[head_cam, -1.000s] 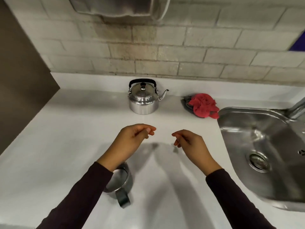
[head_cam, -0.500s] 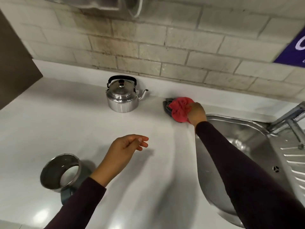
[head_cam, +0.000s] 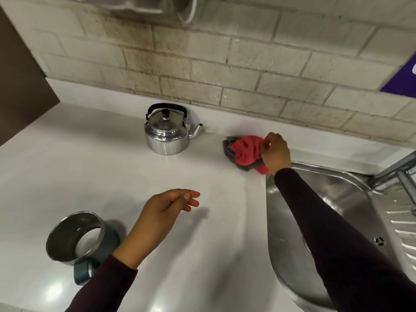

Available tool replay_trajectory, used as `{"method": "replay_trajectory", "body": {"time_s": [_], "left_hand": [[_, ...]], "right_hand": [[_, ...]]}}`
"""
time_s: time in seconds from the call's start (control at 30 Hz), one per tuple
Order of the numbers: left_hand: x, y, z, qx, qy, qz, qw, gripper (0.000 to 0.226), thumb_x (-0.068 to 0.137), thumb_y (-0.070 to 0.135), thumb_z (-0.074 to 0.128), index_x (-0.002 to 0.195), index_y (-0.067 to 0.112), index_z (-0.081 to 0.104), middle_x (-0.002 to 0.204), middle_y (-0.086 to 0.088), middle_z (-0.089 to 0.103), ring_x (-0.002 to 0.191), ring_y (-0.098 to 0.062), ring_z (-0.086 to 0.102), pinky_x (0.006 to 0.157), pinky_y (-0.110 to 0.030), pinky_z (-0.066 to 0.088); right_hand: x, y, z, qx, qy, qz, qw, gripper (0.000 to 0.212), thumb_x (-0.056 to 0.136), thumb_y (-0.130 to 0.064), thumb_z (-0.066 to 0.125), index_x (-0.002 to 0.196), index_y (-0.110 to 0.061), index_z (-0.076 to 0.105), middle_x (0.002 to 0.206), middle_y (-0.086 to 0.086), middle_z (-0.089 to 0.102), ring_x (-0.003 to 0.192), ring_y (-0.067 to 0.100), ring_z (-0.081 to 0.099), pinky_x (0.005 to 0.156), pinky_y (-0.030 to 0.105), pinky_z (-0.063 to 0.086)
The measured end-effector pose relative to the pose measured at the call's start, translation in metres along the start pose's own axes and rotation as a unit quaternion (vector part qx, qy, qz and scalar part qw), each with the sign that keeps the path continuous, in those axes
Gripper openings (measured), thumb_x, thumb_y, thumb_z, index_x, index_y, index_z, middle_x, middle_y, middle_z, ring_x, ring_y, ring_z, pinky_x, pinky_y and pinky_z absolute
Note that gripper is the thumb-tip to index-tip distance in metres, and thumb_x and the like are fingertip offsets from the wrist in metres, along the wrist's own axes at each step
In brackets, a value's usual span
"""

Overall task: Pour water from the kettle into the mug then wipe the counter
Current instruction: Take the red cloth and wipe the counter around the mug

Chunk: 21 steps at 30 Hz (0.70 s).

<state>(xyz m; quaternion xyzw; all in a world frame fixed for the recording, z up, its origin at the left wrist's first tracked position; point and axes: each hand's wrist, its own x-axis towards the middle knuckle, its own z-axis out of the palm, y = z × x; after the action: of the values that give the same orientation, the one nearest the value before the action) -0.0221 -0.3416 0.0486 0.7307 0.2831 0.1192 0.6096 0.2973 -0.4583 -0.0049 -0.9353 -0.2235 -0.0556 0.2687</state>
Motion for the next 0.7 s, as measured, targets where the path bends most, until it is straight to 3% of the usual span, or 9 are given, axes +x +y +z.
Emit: {"method": "replay_trajectory", "body": {"time_s": [0.1, 0.2, 0.3, 0.37, 0.43, 0.53, 0.63, 0.7], "left_hand": [[-0.001, 0.007, -0.004, -0.016, 0.018, 0.019, 1.000, 0.032, 0.095, 0.017, 0.048, 0.085, 0.036, 0.072, 0.084, 0.010, 0.077, 0.079, -0.010, 0.069, 0.088, -0.031, 0.051], [-0.007, 0.013, -0.014, -0.032, 0.041, 0.050, 0.997, 0.031, 0.094, 0.015, 0.048, 0.087, 0.031, 0.073, 0.087, 0.007, 0.077, 0.080, -0.011, 0.070, 0.082, -0.023, 0.052], [-0.019, 0.015, -0.031, -0.054, 0.076, 0.073, 0.993, 0.030, 0.094, 0.013, 0.047, 0.089, 0.027, 0.073, 0.086, 0.007, 0.078, 0.077, -0.008, 0.069, 0.077, -0.014, 0.053], [-0.029, 0.013, -0.044, -0.062, 0.103, 0.084, 0.989, 0.029, 0.094, 0.014, 0.046, 0.092, 0.025, 0.073, 0.087, 0.007, 0.078, 0.077, -0.005, 0.069, 0.074, -0.009, 0.052], [-0.039, 0.010, -0.058, -0.060, 0.130, 0.084, 0.986, 0.028, 0.095, 0.017, 0.046, 0.094, 0.024, 0.073, 0.090, 0.007, 0.077, 0.080, -0.005, 0.070, 0.071, -0.007, 0.050], [-0.051, 0.004, -0.079, -0.055, 0.166, 0.072, 0.982, 0.029, 0.096, 0.018, 0.045, 0.095, 0.024, 0.073, 0.091, 0.009, 0.077, 0.081, -0.005, 0.070, 0.067, -0.006, 0.050], [-0.059, -0.002, -0.093, -0.051, 0.185, 0.059, 0.980, 0.030, 0.096, 0.020, 0.044, 0.091, 0.028, 0.073, 0.090, 0.008, 0.077, 0.082, -0.008, 0.070, 0.070, -0.014, 0.055], [-0.064, -0.009, -0.100, -0.048, 0.192, 0.054, 0.979, 0.031, 0.096, 0.020, 0.045, 0.090, 0.028, 0.073, 0.090, 0.007, 0.077, 0.081, -0.010, 0.071, 0.068, -0.012, 0.054]], "right_hand": [[-0.011, -0.025, -0.026, 0.104, 0.067, -0.043, 0.991, 0.011, 0.092, -0.015, 0.043, 0.094, -0.006, 0.049, 0.089, 0.014, 0.057, 0.082, 0.034, 0.056, 0.074, 0.047, 0.048], [-0.038, -0.054, -0.053, 0.223, 0.099, -0.073, 0.967, 0.004, 0.090, -0.024, 0.039, 0.089, -0.028, 0.040, 0.064, -0.006, 0.049, 0.056, 0.004, 0.049, 0.056, 0.027, 0.041], [-0.072, -0.087, -0.081, 0.299, 0.133, -0.127, 0.936, 0.017, 0.090, -0.025, 0.040, 0.087, -0.041, 0.037, 0.069, -0.023, 0.054, 0.060, -0.007, 0.050, 0.054, 0.008, 0.038], [-0.090, -0.103, -0.095, 0.347, 0.141, -0.158, 0.914, 0.021, 0.092, -0.024, 0.041, 0.088, -0.045, 0.039, 0.076, -0.030, 0.054, 0.065, -0.006, 0.050, 0.060, 0.012, 0.041], [-0.105, -0.115, -0.097, 0.381, 0.131, -0.166, 0.900, 0.019, 0.091, -0.025, 0.044, 0.089, -0.044, 0.042, 0.079, -0.025, 0.054, 0.067, -0.003, 0.050, 0.064, 0.023, 0.045], [-0.139, -0.126, -0.075, 0.420, 0.054, -0.135, 0.896, 0.018, 0.090, -0.022, 0.046, 0.087, -0.039, 0.045, 0.078, -0.014, 0.053, 0.067, 0.009, 0.052, 0.062, 0.037, 0.048], [-0.176, -0.121, -0.033, 0.391, -0.123, -0.057, 0.910, 0.023, 0.091, -0.013, 0.047, 0.099, -0.034, 0.048, 0.094, -0.007, 0.056, 0.085, 0.015, 0.057, 0.076, 0.048, 0.053], [-0.204, -0.109, -0.007, 0.288, -0.178, -0.048, 0.940, 0.034, 0.090, -0.009, 0.050, 0.119, -0.026, 0.048, 0.118, -0.010, 0.051, 0.115, 0.019, 0.050, 0.094, 0.034, 0.044]]}}
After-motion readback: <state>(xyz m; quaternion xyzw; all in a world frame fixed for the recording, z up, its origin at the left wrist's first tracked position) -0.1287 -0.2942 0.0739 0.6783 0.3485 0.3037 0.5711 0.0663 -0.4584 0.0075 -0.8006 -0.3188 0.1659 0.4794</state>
